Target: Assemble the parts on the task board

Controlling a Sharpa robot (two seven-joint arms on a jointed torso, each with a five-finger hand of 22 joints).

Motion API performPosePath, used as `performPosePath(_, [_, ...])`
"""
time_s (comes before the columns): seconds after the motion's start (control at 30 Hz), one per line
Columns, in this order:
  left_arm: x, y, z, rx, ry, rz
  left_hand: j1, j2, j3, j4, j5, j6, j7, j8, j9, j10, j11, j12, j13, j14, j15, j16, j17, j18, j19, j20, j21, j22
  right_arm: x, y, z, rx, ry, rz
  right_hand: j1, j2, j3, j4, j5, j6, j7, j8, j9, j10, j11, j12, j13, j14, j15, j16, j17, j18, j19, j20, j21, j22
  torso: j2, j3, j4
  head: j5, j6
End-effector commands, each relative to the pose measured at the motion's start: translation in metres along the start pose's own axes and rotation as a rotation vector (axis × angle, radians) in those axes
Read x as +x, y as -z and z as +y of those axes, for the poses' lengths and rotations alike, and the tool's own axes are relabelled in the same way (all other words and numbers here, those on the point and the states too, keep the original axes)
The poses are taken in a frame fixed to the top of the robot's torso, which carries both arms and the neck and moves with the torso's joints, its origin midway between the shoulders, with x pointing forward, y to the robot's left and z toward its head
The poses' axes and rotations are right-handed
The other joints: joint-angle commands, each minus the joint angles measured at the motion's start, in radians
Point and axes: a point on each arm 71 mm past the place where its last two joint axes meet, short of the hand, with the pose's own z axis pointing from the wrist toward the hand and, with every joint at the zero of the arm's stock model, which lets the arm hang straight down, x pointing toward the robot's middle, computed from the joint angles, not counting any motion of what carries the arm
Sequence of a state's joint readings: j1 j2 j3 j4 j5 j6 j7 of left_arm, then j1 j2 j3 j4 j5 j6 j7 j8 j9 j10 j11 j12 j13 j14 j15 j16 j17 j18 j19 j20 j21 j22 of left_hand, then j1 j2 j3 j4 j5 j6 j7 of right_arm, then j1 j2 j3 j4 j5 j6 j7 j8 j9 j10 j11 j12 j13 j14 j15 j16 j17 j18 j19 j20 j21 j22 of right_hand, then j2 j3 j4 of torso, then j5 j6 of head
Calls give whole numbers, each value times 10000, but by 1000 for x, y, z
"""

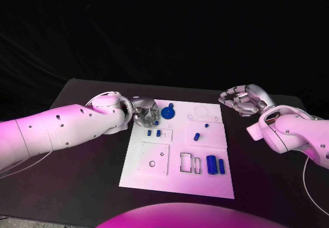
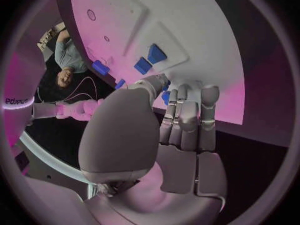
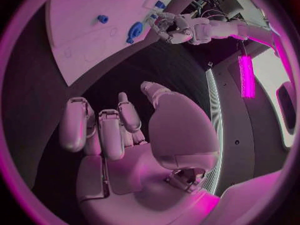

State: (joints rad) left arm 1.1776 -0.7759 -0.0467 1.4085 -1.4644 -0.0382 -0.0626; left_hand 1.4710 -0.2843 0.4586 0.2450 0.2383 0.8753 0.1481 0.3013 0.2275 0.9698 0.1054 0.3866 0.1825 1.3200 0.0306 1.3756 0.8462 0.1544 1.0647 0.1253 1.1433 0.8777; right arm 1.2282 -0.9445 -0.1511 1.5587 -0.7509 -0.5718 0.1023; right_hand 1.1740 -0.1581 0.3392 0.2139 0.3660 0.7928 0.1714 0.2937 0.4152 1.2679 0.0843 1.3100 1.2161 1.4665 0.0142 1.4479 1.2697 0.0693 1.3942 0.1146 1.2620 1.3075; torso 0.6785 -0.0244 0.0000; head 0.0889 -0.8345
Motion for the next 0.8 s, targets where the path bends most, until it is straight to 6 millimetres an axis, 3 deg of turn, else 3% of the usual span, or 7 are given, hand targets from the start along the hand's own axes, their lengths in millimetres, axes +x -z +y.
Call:
performPosePath(0.03, [-1,0,0,-46,23,-145,-58,7,-110,26,18,-159,4,-90,-27,-124,27,-55,-12,-33,45,-56,-49,13,-32,68,-84,-40,1,0,-1,5,94,99,98,37,0,69,27,-63,-7,66,7,-91,16,-73,-58,285,-52,-73,-68,115,-109,-15,-104,493,-8,2,2,-3,3])
performPosePath(0.17, [-2,1,3,-106,55,-257,-5,22,-246,54,23,-301,18,-183,-56,-337,79,-110,-48,-62,91,-81,-134,20,-44,106,-128,-87,1,0,-1,39,98,108,146,41,-22,96,29,-91,-8,87,10,-330,13,-302,-338,217,-58,-214,-294,173,-252,-18,-382,317,-3,-1,-7,8,11])
performPosePath(0.23, [-3,3,4,-129,106,-344,31,41,-345,80,26,-395,26,-240,-74,-455,110,-133,-71,-59,114,-78,-138,18,-29,130,-134,-89,1,0,-1,61,99,130,264,48,-25,143,28,-133,-20,137,19,-1388,-2,-1443,-1667,68,-78,-545,-789,282,-518,-34,-944,-41,-1,1,-10,19,17])
performPosePath(0.27, [-4,3,5,-132,160,-384,35,45,-362,85,27,-405,30,-246,-76,-472,114,-136,-74,-54,117,-74,-128,18,-26,133,-133,-88,1,0,-2,66,101,150,474,63,93,151,-19,-124,-24,212,38,-3184,-9,-3607,-3953,-112,-89,-926,-1335,413,-859,-45,-1672,-504,0,3,-12,26,28])
performPosePath(0.4, [-8,7,9,-106,693,-699,67,150,-413,155,50,-301,108,-200,-53,-546,132,-133,-94,-60,137,-78,-172,32,-49,151,-173,-149,2,-1,-3,60,182,380,1115,-1,868,-180,-579,-80,27,300,21,-3374,22,-5550,-5595,-250,-58,-1287,-1769,501,-1025,-57,-2315,-882,-10,0,-3,7,39])
performPosePath(0.6, [-21,18,27,-131,3432,-1466,438,312,-453,329,64,-57,389,-157,-42,-826,263,-160,-319,-1809,238,-1656,-3530,304,-1261,249,-1456,-1662,6,-2,-5,-219,801,1382,1631,-225,2439,-1259,-1376,295,115,291,-94,-2899,163,-8317,-8062,-125,36,-1091,-1419,424,-781,17,-2033,-596,-24,11,-3,-128,122])
performPosePath(0.8, [-34,33,44,387,7106,-2532,615,484,-130,355,52,212,411,-68,-26,-198,214,271,-385,-2367,189,-2655,-4101,308,-1512,220,-2168,-2117,13,-2,-5,-876,2912,2645,1478,-379,2803,-1938,-1787,825,42,143,-241,-2409,151,-9569,-9231,65,33,-779,-930,317,-504,31,-1463,-137,-15,1,-9,-372,201])
